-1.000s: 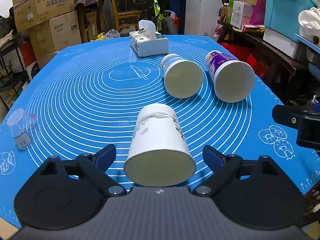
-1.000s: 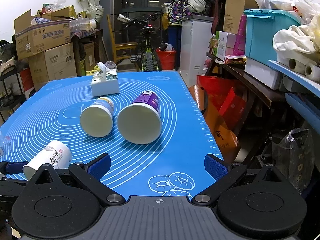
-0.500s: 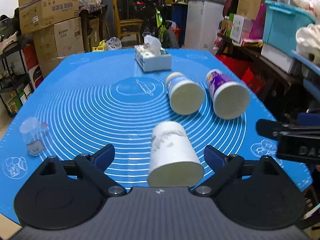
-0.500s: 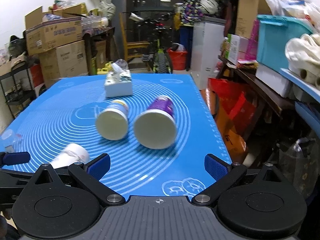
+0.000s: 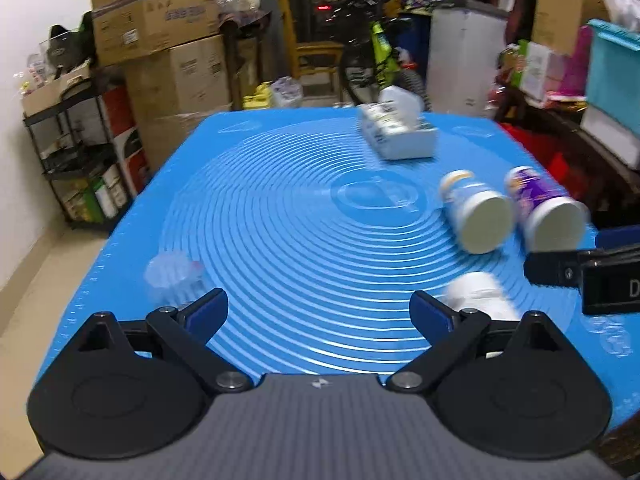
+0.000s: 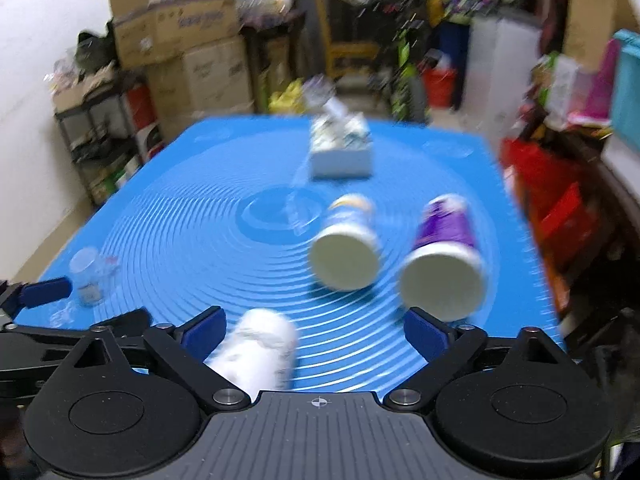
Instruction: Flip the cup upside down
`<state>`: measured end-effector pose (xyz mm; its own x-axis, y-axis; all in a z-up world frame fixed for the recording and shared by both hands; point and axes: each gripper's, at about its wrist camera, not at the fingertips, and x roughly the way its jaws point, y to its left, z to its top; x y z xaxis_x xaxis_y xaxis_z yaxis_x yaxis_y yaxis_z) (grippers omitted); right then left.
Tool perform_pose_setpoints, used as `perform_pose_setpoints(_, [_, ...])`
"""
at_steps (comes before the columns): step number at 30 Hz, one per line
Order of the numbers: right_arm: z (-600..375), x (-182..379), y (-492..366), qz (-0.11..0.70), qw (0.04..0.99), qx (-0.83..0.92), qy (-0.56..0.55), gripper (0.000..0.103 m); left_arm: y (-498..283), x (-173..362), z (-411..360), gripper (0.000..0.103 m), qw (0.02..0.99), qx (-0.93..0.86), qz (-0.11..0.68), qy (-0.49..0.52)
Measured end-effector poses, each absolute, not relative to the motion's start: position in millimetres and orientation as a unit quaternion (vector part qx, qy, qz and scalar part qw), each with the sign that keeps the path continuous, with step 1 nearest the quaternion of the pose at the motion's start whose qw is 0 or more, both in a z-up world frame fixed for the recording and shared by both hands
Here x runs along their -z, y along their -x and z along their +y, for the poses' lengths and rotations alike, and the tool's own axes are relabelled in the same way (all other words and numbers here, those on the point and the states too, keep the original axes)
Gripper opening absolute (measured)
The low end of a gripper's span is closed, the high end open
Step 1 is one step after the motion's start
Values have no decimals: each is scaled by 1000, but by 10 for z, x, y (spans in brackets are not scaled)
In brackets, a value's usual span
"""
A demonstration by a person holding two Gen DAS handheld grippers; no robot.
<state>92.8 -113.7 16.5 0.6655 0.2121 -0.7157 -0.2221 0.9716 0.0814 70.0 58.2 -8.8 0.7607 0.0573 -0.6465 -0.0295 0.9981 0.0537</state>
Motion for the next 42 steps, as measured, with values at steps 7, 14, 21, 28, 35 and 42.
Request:
perform_pose_setpoints(7, [-807, 203, -1370, 490, 860, -139, -23, 85, -775, 217, 797, 96, 933, -54, 355, -14])
perform_pose_setpoints(14, [-798, 508, -1608, 552, 819, -145, -56, 64, -799, 271, 842, 96, 931, -51, 360, -15])
perform_pose_setpoints(21, [-745, 396, -1391, 460, 871, -172, -11, 61, -769, 279, 851, 96, 932, -50, 359, -3])
perform_pose_setpoints(28, [-789, 422, -1003, 231, 952, -192, 58, 61, -730, 269, 807, 96, 936, -55, 349, -1])
perform_pose_setpoints(35, [-878, 627, -858, 182, 960, -196, 87, 61, -709, 282, 735, 96, 937, -51, 345, -5])
perform_pose_setpoints(42, [-902, 647, -691, 183, 959, -195, 96, 62, -657, 304, 632, 96, 938, -40, 346, -7])
